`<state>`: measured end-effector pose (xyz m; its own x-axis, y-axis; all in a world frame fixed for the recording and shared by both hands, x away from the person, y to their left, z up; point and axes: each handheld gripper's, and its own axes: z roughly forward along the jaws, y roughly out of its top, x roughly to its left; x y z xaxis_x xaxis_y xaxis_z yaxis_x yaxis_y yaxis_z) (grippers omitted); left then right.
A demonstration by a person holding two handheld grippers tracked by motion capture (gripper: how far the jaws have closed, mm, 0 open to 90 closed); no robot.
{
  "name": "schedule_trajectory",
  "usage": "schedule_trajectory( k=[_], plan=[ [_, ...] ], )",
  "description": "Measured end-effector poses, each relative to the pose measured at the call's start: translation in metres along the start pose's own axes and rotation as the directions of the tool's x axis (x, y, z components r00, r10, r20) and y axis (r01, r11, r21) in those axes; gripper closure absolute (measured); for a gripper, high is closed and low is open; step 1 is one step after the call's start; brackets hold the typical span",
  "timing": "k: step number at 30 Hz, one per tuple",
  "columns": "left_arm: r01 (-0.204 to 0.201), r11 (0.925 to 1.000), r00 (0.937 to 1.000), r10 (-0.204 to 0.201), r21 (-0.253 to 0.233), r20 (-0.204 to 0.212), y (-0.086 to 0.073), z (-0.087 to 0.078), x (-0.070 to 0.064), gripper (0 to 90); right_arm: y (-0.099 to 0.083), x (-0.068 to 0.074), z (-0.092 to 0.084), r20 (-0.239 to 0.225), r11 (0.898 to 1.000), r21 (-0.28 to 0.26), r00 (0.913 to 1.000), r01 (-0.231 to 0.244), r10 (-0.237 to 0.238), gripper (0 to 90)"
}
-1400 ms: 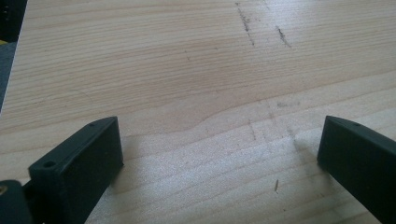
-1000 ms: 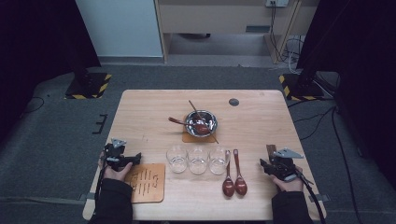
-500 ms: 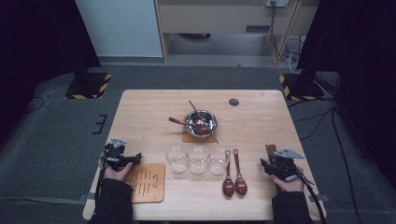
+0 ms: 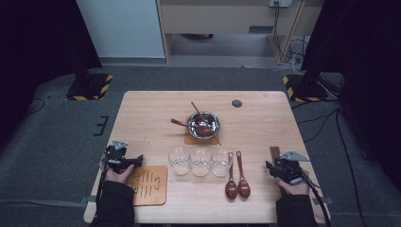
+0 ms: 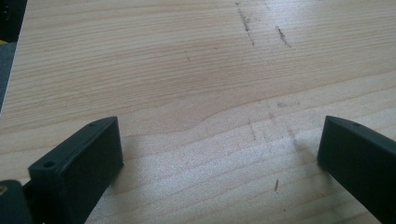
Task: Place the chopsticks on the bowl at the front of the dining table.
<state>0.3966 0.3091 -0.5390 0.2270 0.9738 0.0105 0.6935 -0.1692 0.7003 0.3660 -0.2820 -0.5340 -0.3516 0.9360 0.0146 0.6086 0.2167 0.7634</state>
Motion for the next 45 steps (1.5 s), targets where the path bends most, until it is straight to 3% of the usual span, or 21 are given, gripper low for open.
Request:
schedule_trajectory(
  k=[12,21,37,45],
  plan=[
    [0.000,1.0000,1.0000,0.000,0.000,0.000,0.000,0.000,0.000,0.0,0.000,0.006,0.002,-0.018,1.000,0.009,0.9997,0.017,-0.017,56.7],
    [0.000,1.0000,1.0000,0.000,0.000,0.000,0.000,0.000,0.000,0.0,0.002,0.011,0.003,-0.040,0.998,0.055,0.9989,0.027,-0.024,75.1],
    [0.000,1.0000,1.0000,0.000,0.000,0.000,0.000,0.000,0.000,0.0,-0.007,0.011,-0.014,-0.042,0.999,0.046,0.9989,0.022,-0.020,79.3],
    [0.000,1.0000,1.0000,0.000,0.000,0.000,0.000,0.000,0.000,0.0,-0.008,0.012,-0.012,-0.040,0.998,0.065,0.9989,0.028,-0.026,83.0]
  ],
)
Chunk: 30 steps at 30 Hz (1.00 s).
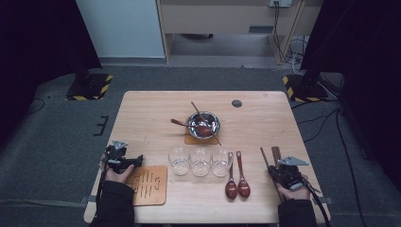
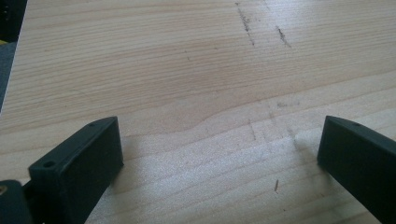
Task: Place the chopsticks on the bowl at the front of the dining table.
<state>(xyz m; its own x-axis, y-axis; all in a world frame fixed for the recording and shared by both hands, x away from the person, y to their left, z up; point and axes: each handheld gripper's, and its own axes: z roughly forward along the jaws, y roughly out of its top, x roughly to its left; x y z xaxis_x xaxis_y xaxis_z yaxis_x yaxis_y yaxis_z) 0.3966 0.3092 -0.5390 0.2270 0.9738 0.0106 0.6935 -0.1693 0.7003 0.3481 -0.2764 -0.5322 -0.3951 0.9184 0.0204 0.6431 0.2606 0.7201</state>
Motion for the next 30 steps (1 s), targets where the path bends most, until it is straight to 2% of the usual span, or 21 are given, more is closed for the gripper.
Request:
schedule_trajectory(
  k=[10,21,30],
  plan=[
    [0.000,1.0000,1.0000,0.000,0.000,0.000,0.000,0.000,0.000,0.0,0.003,0.006,0.003,0.004,1.000,0.003,1.0000,0.008,-0.008,83.8],
    [0.000,1.0000,1.0000,0.000,0.000,0.000,0.000,0.000,0.000,0.0,0.014,0.019,0.015,-0.007,1.000,0.005,0.9996,0.027,-0.027,84.3],
    [0.000,1.0000,1.0000,0.000,0.000,0.000,0.000,0.000,0.000,0.0,0.020,0.021,0.022,-0.009,0.999,-0.002,0.9994,0.034,-0.034,83.0]
  ],
)
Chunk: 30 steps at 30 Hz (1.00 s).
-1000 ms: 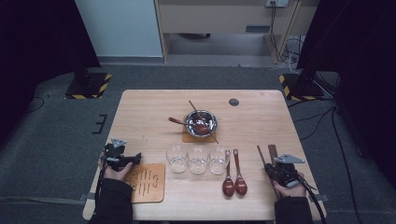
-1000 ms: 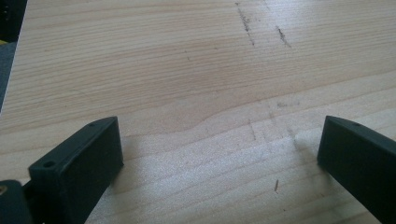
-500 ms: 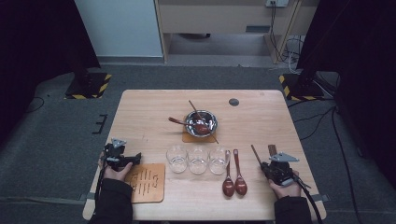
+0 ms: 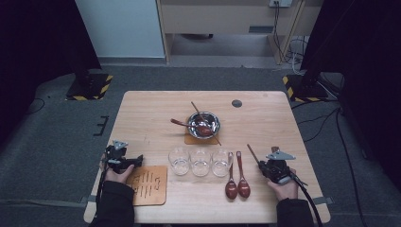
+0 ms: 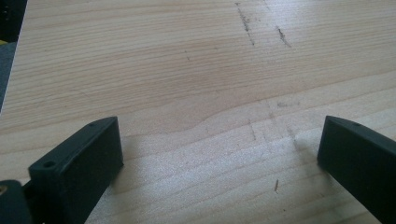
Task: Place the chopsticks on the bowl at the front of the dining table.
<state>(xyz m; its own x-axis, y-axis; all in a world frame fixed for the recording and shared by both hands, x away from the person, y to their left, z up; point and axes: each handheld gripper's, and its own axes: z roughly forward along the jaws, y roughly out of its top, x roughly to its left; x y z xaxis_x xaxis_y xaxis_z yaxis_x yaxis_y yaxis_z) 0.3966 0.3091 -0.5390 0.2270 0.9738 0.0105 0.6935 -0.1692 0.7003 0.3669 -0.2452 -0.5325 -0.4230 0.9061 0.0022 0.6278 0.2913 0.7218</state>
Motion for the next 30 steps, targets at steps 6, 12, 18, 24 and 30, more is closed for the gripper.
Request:
schedule_trajectory(
  k=[6,12,18,24,30],
  plan=[
    [0.000,1.0000,1.0000,0.000,0.000,0.000,0.000,0.000,0.000,0.0,-0.003,-0.002,-0.007,-0.006,1.000,-0.021,0.9999,-0.008,0.008,79.5],
    [0.000,1.0000,1.0000,0.000,0.000,0.000,0.000,0.000,0.000,0.0,-0.010,-0.003,-0.013,-0.005,1.000,-0.017,0.9999,-0.010,0.010,79.5],
    [0.000,1.0000,1.0000,0.000,0.000,0.000,0.000,0.000,0.000,0.0,-0.012,-0.002,-0.012,-0.008,1.000,-0.005,0.9999,-0.006,0.006,80.3],
    [0.000,1.0000,1.0000,0.000,0.000,0.000,0.000,0.000,0.000,0.0,-0.012,0.000,-0.011,-0.010,1.000,-0.004,1.0000,0.002,-0.002,82.9],
    [0.000,1.0000,1.0000,0.000,0.000,0.000,0.000,0.000,0.000,0.0,-0.012,0.000,-0.011,-0.010,1.000,-0.002,1.0000,0.001,-0.001,84.4]
  ],
)
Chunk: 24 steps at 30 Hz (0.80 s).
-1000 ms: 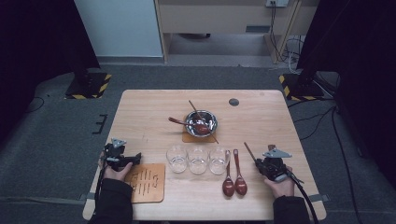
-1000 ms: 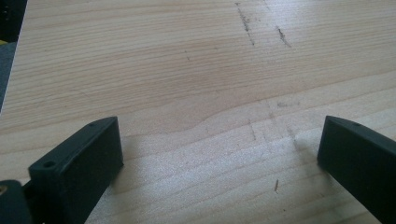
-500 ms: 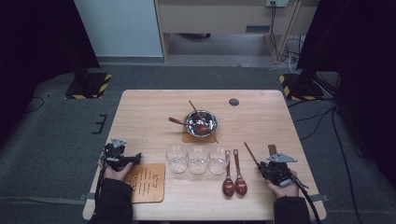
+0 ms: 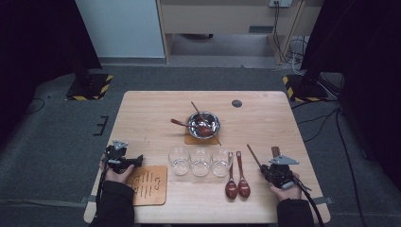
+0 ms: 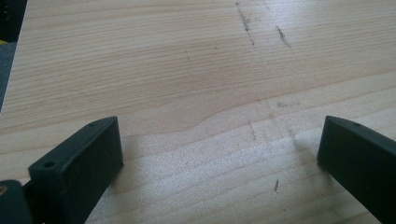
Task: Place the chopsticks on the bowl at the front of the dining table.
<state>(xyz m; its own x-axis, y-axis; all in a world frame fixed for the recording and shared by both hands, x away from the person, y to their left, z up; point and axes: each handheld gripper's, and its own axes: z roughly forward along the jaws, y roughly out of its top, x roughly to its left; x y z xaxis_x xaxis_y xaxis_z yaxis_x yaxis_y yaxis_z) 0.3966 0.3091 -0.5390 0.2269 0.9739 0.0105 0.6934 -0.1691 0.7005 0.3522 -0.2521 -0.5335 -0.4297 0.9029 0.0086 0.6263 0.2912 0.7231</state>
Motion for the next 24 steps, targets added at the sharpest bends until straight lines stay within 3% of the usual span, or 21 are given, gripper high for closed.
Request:
schedule_trajectory(
  k=[24],
  plan=[
    [0.000,1.0000,1.0000,0.000,0.000,0.000,0.0000,0.0000,0.0000,0.0,0.0093,-0.0008,-0.0088,-0.019,0.998,-0.051,0.9995,-0.027,0.026,85.0]
  ],
)
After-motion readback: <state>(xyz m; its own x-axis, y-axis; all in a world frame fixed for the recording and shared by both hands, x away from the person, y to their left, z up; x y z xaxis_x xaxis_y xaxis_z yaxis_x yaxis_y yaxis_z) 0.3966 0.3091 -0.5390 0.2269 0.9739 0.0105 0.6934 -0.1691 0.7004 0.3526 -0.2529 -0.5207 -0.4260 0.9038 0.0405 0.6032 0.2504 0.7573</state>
